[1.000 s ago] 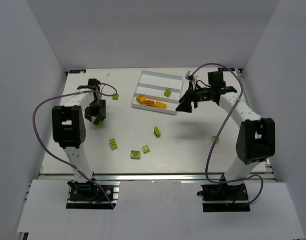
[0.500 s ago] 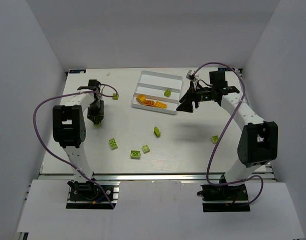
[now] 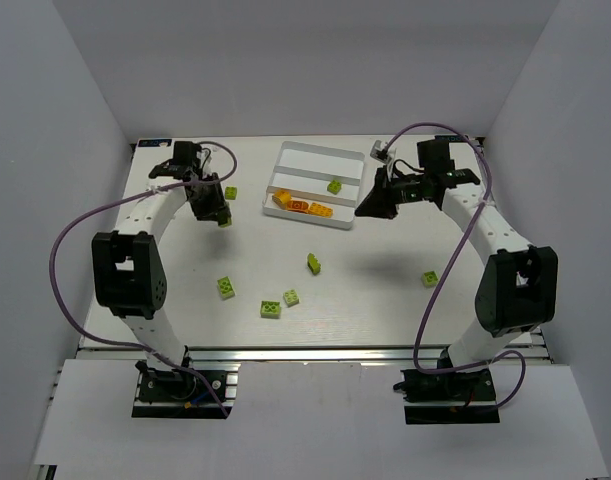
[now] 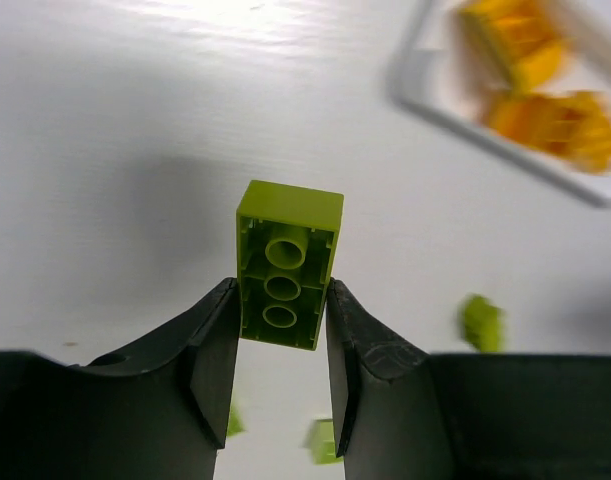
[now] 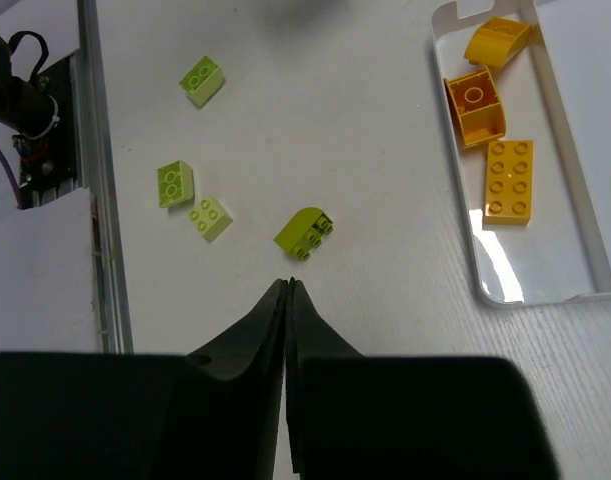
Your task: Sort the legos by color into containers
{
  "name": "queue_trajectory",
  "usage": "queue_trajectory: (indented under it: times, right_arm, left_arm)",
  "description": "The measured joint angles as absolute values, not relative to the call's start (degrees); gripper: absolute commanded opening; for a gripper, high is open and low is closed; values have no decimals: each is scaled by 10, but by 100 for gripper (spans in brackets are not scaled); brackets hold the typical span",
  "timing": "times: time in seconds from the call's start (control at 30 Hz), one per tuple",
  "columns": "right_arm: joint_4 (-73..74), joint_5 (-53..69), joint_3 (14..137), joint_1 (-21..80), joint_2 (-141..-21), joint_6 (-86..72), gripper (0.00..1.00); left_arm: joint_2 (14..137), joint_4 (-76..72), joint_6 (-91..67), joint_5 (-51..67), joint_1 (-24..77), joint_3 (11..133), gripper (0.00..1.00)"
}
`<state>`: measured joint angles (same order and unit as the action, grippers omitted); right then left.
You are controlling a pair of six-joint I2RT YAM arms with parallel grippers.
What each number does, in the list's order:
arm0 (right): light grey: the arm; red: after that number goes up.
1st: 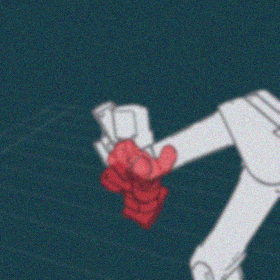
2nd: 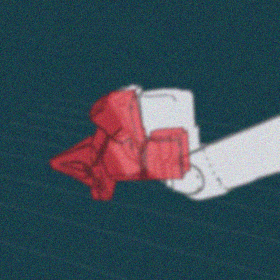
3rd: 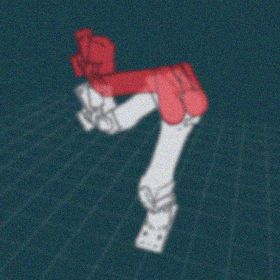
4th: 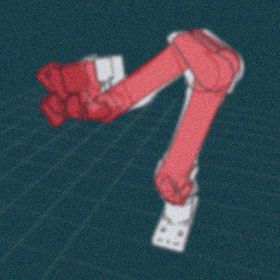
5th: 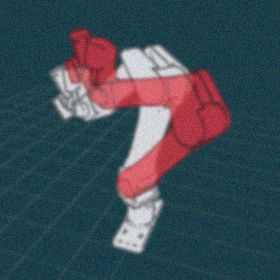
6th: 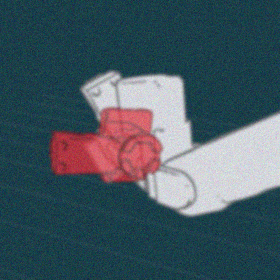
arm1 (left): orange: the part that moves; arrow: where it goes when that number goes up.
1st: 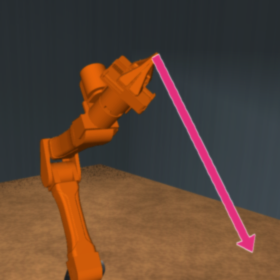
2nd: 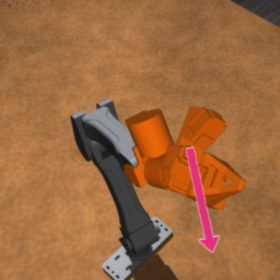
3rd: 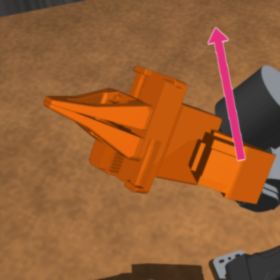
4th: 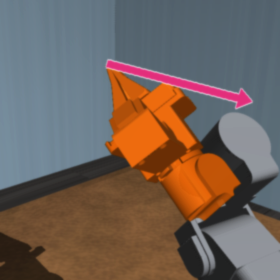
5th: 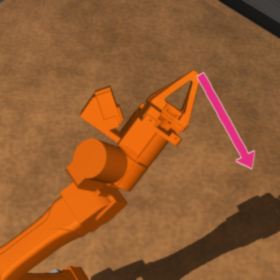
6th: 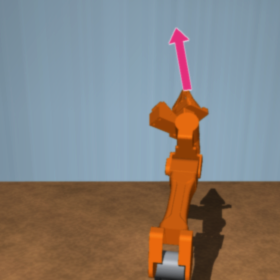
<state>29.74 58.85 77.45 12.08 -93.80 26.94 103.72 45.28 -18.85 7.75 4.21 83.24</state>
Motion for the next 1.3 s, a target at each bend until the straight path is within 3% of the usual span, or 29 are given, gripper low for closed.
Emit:
queue_trajectory:
  times: [0.2,0.57,0.87,1.03,1.17,1.27,1.3]
  right_arm:
    - [345,591,838,135,-963,290,1]
    - [298,529,807,147,-943,230,20]
    - [238,455,686,144,-838,198,32]
    - [214,434,661,142,-824,186,37]
    - [203,427,658,139,-824,182,40]
    - [196,425,658,137,-824,182,44]
    - [195,423,658,137,-824,181,45]
  left_arm:
    - [1001,412,-273,154,84,885,8]
    - [1058,319,-426,186,129,984,9]
    - [1264,299,-538,164,156,1183,10]
    - [1326,304,-587,136,176,1208,13]
    - [1341,309,-623,117,190,1200,23]
    - [1343,308,-642,109,197,1200,47]
    - [1343,308,-648,107,199,1200,47]
